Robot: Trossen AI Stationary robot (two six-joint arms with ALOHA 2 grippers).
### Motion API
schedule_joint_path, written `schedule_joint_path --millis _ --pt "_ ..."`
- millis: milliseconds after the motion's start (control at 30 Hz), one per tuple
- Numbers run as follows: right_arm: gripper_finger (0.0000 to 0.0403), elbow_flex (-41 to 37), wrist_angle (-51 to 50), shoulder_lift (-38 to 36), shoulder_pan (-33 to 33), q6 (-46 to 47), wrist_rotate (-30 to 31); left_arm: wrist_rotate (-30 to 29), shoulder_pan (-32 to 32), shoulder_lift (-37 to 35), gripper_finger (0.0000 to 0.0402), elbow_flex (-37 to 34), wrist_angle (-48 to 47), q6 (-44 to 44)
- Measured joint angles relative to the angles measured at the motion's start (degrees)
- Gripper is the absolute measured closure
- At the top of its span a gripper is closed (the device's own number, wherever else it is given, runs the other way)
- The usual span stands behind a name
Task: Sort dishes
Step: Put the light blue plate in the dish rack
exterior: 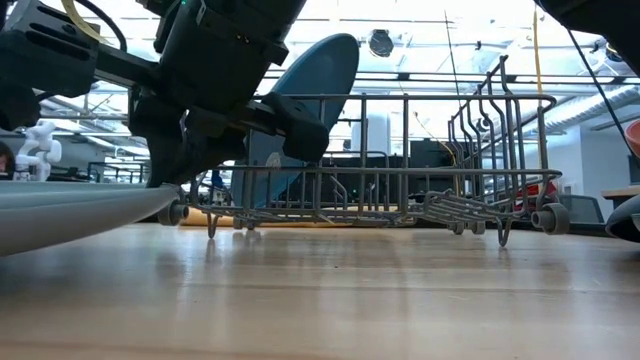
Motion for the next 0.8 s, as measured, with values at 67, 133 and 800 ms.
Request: schedule_joint_path --millis 67,133,800 --pt "0.0396 0.00 0.01 0.00 -0.02 0.02 0.03 -0.28 0.00 0.00 0.0281 0.00 -0.08 0.00" --pt "0.0396 0.00 0.00 0.00 -0.02 0.02 0.10 -1.05 0.00 0.00 0.0301 0.00 -0.25 0.05" --pt "0.0386 -0.02 0.37 0.00 0.02 0.39 0.95 -4.33 0.09 -2.64 0.0399 2.51 -7.25 0.81"
